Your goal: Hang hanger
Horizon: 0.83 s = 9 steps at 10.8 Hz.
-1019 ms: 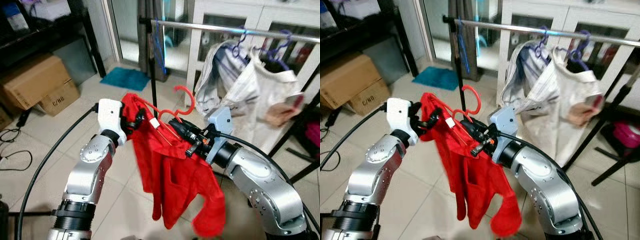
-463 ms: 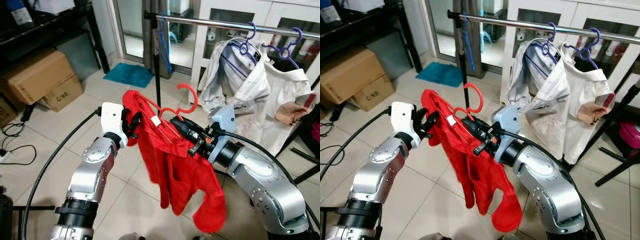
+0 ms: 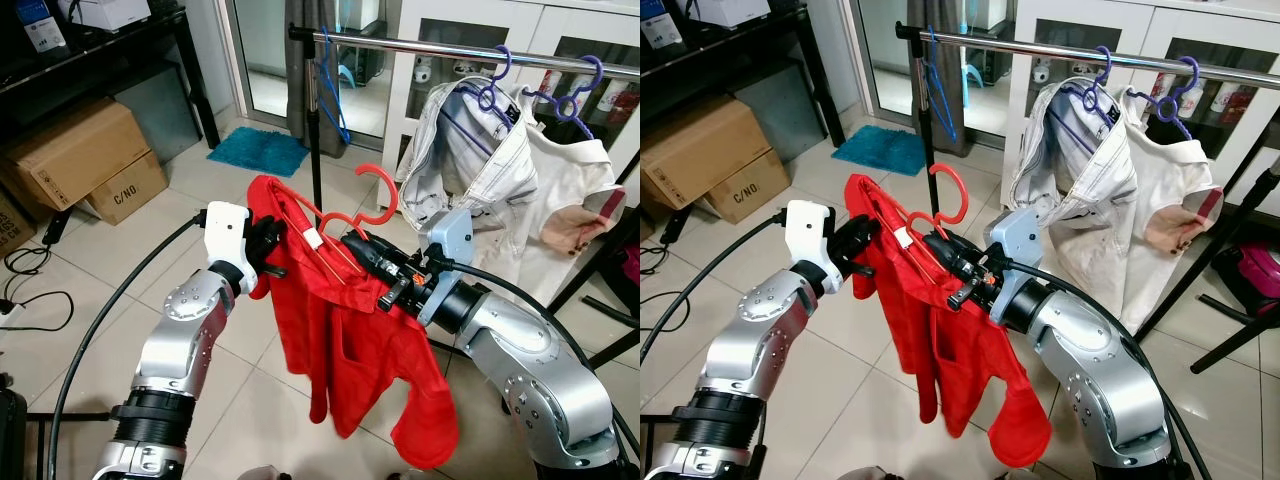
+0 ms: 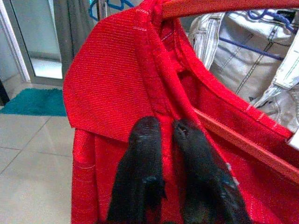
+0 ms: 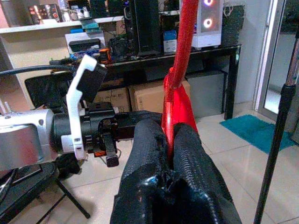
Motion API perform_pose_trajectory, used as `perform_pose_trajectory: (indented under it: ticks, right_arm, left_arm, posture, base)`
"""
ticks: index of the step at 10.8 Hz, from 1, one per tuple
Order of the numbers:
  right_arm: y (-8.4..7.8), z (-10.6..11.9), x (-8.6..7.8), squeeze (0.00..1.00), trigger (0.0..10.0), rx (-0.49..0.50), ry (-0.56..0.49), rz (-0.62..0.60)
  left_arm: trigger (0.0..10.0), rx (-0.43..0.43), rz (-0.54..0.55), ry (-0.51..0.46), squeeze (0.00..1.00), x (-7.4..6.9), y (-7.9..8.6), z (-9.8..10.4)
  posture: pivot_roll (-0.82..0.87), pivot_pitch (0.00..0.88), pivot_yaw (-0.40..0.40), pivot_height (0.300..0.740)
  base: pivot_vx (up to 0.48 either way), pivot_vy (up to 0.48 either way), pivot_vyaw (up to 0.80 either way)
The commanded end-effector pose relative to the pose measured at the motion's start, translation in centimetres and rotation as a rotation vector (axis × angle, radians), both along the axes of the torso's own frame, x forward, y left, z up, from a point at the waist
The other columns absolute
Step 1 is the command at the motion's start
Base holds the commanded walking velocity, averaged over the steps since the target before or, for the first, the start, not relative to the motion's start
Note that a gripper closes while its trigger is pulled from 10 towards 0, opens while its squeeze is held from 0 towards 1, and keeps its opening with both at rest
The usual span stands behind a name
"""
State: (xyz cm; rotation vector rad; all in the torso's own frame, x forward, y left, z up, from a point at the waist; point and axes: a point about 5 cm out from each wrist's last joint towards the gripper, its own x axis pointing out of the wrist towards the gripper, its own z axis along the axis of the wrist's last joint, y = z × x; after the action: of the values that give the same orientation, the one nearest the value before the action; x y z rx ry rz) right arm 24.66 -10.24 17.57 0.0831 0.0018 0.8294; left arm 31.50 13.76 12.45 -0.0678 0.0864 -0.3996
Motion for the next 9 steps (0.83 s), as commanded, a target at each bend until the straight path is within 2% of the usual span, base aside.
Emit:
perform_pose_trajectory:
  ticks: [1, 3, 5, 6, 8, 9]
  right_arm:
    - [0.3, 1.7, -0.3, 0.00, 0.0, 0.037, -0.082, 0.031]
    - [0.4, 1.6, -0.3, 0.00, 0.0, 0.037, -0.082, 0.037]
    - [0.4, 1.6, -0.3, 0.00, 0.0, 0.036, -0.081, 0.034]
    - [0.4, 1.5, -0.3, 0.00, 0.0, 0.036, -0.081, 0.032]
    - [0.4, 1.5, -0.3, 0.00, 0.0, 0.035, -0.081, 0.031]
    - [0.4, 1.5, -0.3, 0.00, 0.0, 0.035, -0.082, 0.031]
  left_arm:
    - [0.0, -0.013, -0.006, -0.034, 0.00, 0.2, -0.1, 0.8]
    - [0.0, -0.002, 0.016, -0.081, 0.00, 0.1, -0.3, 1.1]
    - [0.0, -0.005, 0.158, -0.167, 0.00, 0.6, 0.8, 2.1]
    - [0.0, -0.005, 0.192, -0.185, 0.00, 0.7, 1.2, 2.3]
    - [0.0, -0.026, 0.187, -0.204, 0.00, 0.8, 1.2, 2.6]
    - [10.0, -0.034, 0.118, -0.209, 0.15, 0.5, 0.2, 2.6]
  posture:
    - [-0.11, 0.000, 0.069, 0.740]
    - [-0.11, 0.000, 0.069, 0.740]
    - [-0.11, 0.000, 0.071, 0.740]
    - [-0.11, 0.000, 0.071, 0.740]
    - [-0.10, 0.000, 0.070, 0.740]
    - [-0.11, 0.000, 0.072, 0.740]
  base:
    - [0.000, 0.000, 0.00]
    - [0.000, 0.000, 0.00]
    - [0.000, 0.000, 0.00]
    - [0.000, 0.000, 0.00]
    - [0.000, 0.000, 0.00]
    - [0.000, 0.000, 0.00]
